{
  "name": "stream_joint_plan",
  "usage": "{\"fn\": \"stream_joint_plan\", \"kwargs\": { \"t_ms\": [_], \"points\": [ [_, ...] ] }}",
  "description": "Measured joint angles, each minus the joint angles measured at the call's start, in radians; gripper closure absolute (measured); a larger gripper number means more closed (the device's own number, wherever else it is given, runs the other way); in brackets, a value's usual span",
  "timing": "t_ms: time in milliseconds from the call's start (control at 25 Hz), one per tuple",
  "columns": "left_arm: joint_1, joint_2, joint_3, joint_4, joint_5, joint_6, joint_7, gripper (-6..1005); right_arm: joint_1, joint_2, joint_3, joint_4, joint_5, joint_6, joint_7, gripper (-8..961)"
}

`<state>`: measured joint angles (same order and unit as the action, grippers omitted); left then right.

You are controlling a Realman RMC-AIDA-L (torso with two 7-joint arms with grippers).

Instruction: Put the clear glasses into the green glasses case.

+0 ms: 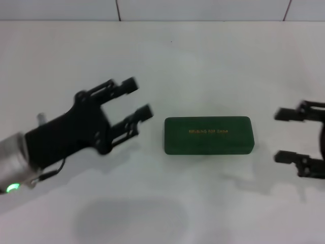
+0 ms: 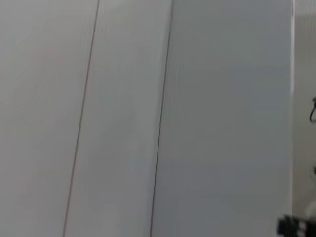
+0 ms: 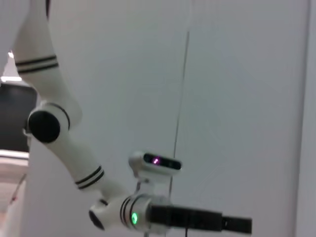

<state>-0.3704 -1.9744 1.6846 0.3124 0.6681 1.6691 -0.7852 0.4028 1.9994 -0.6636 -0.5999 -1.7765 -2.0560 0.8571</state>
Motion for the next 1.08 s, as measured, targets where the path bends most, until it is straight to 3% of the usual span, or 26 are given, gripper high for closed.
{"fn": "stream_joint_plan", "kwargs": {
  "t_ms": [120,400,600,1080],
  "points": [
    [0.036,0.007,0.000,-0.006,0.025,0.006,0.071,376,0.045,0.017,-0.016,0.018,-0.005,0.045,0.055,362],
    [0.088,0.024,-0.021,-0.006,0.113,0.050,0.144,215,0.169,0.019,-0.088,0.131,-0.042,0.182,0.125,219],
    [0.111,0.017,-0.042,-0.013,0.118,0.054,0.168,106,0.178,0.022,-0.105,0.132,-0.037,0.200,0.118,92],
    [0.107,0.016,-0.048,-0.019,0.124,0.047,0.175,104,0.159,0.022,-0.113,0.134,-0.039,0.203,0.055,92]
  ]
}}
